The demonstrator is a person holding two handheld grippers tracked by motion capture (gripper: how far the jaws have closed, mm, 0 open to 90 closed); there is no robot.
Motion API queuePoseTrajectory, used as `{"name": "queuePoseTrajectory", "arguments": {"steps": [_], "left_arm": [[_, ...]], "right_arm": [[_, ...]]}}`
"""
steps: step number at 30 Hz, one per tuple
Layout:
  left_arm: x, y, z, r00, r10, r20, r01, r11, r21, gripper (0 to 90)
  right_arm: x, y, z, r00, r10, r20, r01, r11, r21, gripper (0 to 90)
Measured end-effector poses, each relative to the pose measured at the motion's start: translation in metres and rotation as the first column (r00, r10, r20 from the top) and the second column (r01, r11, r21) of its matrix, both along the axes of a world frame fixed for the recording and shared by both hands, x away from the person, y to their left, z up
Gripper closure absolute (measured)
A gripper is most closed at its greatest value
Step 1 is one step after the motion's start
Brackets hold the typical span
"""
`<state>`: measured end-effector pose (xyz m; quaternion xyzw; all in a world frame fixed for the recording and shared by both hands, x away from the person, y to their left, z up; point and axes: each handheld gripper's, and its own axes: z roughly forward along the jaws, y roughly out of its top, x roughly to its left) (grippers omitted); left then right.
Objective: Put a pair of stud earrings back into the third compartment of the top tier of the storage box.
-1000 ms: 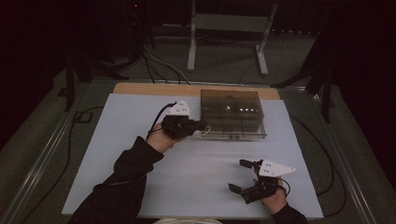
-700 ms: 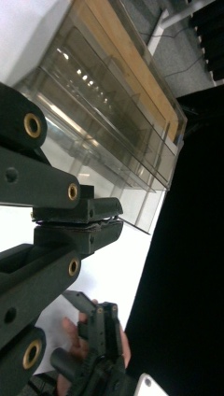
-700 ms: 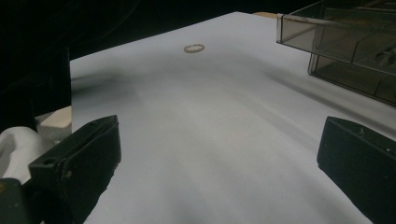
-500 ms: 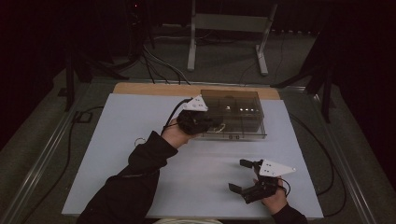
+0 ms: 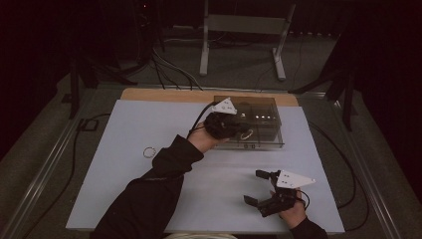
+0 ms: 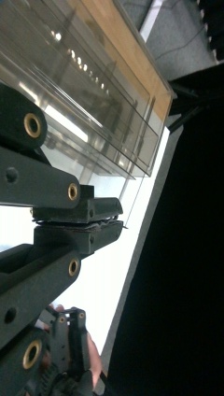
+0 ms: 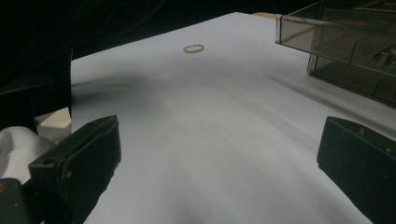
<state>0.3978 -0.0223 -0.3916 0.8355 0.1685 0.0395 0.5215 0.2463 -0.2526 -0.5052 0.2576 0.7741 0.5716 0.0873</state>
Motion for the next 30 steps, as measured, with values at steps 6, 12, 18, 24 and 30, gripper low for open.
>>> {"name": "queuePoseTrajectory", "arguments": {"steps": [6, 12, 18, 24, 30], "left_arm": [[0.007, -0.015, -0.005, 0.9998, -0.006, -0.019, 0.006, 1.0, -0.001, 89.8], [0.014, -0.03, -0.014, 0.9995, -0.003, -0.033, 0.003, 0.9999, 0.017, 89.8], [0.02, -0.048, -0.023, 0.9987, -0.009, -0.051, 0.01, 0.9999, 0.01, 89.7], [0.026, -0.064, -0.024, 0.9967, -0.016, -0.08, 0.014, 0.9998, -0.015, 89.7], [0.034, -0.08, -0.03, 0.9968, 0.007, -0.079, -0.006, 1.0, 0.007, 88.6]], "right_arm": [[0.0, 0.0, 0.0, 1.0, 0.001, 0.001, -0.001, 1.0, -0.001, 0.0], [0.0, 0.0, 0.0, 1.0, 0.002, 0.0, -0.002, 1.0, 0.001, 0.0], [-0.001, 0.0, 0.001, 1.0, 0.005, 0.001, -0.005, 1.0, 0.002, 0.0], [-0.001, 0.001, 0.001, 0.9999, 0.011, 0.0, -0.011, 1.0, -0.001, 0.0], [-0.001, 0.001, 0.001, 0.9999, 0.012, 0.001, -0.012, 1.0, -0.006, 0.0]]}}
